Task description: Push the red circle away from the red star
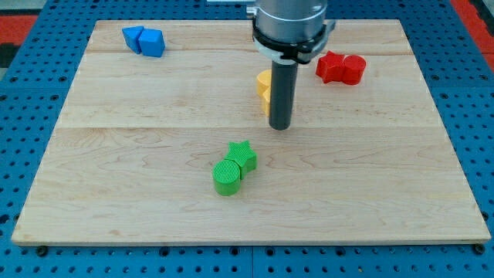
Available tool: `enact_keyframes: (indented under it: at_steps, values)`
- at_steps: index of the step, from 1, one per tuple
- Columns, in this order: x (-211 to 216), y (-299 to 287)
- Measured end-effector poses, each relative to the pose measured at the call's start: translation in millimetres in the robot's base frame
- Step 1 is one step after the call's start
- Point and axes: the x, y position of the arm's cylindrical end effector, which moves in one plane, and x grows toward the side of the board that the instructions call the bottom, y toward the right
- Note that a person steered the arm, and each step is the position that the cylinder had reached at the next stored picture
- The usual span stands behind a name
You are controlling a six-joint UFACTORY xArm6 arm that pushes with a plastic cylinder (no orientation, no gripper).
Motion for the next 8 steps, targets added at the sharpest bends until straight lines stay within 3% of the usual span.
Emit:
enact_keyframes:
  at_steps: [1,3,8]
  values:
    - [-28,43]
    - [-37,85]
    - [-63,146]
